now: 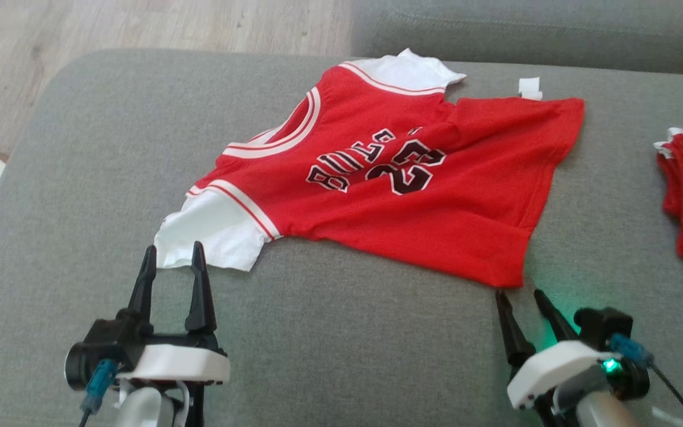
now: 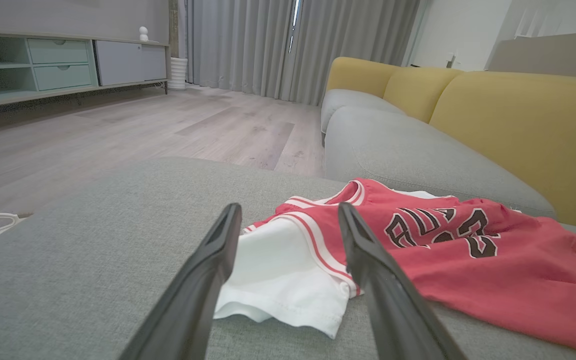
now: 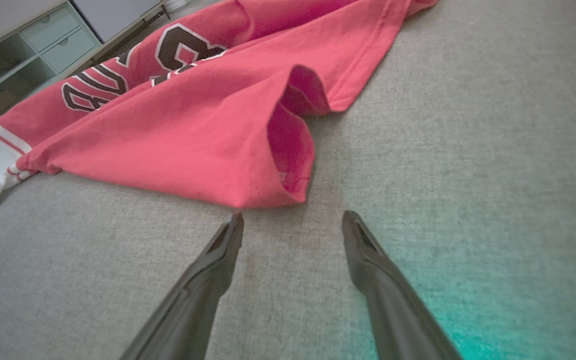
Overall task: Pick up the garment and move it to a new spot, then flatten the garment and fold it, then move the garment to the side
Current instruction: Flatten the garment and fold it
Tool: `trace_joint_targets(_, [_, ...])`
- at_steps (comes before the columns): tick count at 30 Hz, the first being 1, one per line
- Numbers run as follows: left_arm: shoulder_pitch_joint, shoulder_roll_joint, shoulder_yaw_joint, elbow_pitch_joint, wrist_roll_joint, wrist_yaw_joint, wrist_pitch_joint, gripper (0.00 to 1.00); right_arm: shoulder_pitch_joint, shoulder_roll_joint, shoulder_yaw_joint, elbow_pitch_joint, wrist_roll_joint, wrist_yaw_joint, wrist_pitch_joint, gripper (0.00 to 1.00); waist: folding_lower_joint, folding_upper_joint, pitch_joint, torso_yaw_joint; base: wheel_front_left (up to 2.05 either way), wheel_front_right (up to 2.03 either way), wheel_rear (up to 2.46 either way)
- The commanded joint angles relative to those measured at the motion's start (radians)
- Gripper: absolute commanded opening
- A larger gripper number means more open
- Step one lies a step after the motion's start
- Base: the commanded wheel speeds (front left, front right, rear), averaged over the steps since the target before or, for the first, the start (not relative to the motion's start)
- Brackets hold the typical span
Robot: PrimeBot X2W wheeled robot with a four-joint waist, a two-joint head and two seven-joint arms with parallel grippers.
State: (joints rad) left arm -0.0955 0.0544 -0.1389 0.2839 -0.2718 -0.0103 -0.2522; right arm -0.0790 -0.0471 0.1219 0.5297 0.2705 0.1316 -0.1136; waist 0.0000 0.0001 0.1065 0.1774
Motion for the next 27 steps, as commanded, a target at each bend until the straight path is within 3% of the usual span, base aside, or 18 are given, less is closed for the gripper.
trace_joint_targets(1, [-0.044,0.002,0.021,-0.029,0.006,-0.005,-0.009,1.0,-0.062,-0.003,0.024,-0.012,0.005,-0.001,-0.005,1.0,0.0,-0.0001,0.012,0.008,0.0,0.0,0.0])
trace_joint_targets(13, [-0.071,-0.002,0.015,-0.019,-0.001,-0.003,-0.009,1.0,-0.138,-0.003,0.047,0.099,0.025,-0.001,-0.04,1.0,0.0,-0.0001,0.04,0.023,0.0,0.0,0.0])
trace_joint_targets(15, [-0.072,-0.002,0.016,-0.018,-0.002,-0.002,-0.009,1.0,-0.146,-0.003,0.052,0.112,0.025,-0.001,-0.043,0.25,0.0,-0.0001,0.04,0.02,0.0,0.0,0.0])
trace_joint_targets(16, [-0.072,-0.003,0.017,-0.018,-0.003,-0.001,-0.009,1.0,-0.151,-0.003,0.056,0.119,0.022,-0.001,-0.045,0.0,0.0,-0.0001,0.039,0.017,0.0,0.0,0.0])
trace_joint_targets(21, [-0.069,-0.003,0.027,-0.022,-0.002,0.003,-0.009,1.0,-0.171,-0.003,0.048,0.128,0.009,-0.001,-0.058,0.0,0.0,-0.0001,0.032,-0.016,0.0,0.0,0.0])
trace_joint_targets(27, [-0.069,-0.003,0.041,-0.03,-0.001,0.004,-0.009,1.0,-0.179,-0.003,-0.074,0.097,-0.053,-0.001,-0.054,0.0,0.0,-0.0001,0.02,-0.062,0.0,0.0,0.0])
